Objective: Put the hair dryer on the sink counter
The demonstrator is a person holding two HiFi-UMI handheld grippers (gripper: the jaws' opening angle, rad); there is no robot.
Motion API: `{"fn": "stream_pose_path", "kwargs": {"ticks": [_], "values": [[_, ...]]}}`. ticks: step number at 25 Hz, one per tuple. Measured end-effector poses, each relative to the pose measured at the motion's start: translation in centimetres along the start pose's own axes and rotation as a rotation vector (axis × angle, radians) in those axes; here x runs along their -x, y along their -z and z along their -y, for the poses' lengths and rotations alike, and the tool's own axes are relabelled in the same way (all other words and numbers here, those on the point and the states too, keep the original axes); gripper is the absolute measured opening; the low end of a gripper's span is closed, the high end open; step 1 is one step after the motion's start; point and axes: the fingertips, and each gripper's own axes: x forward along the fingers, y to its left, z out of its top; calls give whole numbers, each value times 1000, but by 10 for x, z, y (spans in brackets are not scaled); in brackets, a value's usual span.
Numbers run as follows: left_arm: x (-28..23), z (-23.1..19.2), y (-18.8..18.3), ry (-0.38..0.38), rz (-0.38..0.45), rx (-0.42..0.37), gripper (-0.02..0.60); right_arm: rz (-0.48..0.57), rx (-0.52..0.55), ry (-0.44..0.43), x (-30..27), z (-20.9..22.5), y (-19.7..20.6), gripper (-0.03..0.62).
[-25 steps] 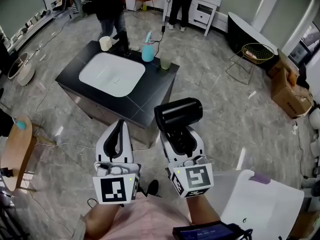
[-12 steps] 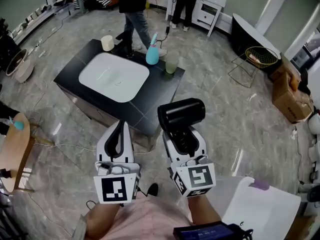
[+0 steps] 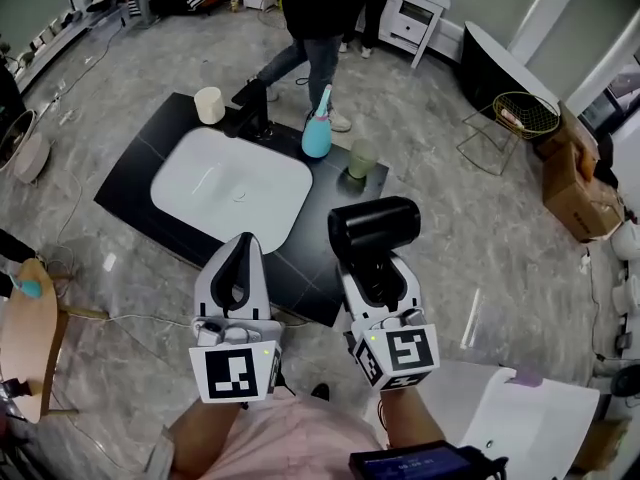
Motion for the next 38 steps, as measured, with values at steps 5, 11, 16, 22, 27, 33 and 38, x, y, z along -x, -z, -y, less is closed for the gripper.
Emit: {"fn": "stream_pose_path", "kwargs": {"ticks": [5, 11, 16, 22, 27, 33, 38], "values": [[-49, -34, 1, 42, 12, 4, 9, 3, 5, 42, -52, 0, -19, 242], [-90, -55, -7, 90, 34, 46, 9, 17, 9, 86, -90, 0, -38, 242], [-107, -62, 0, 135, 32, 11, 9, 24, 9, 121, -105, 2, -42, 242], [-120, -56, 7, 159, 22, 18, 9, 0, 7, 136, -111, 10, -34, 242], [-130, -44, 15, 160, -2, 12, 9, -34, 2, 126, -122, 25, -22, 242], [-142, -35, 25, 146, -40, 11, 9, -85, -24, 101, -133, 38, -3, 242], [-153, -29, 43, 147, -92, 5, 9, -141, -58, 91, -144, 49, 22, 242]]}}
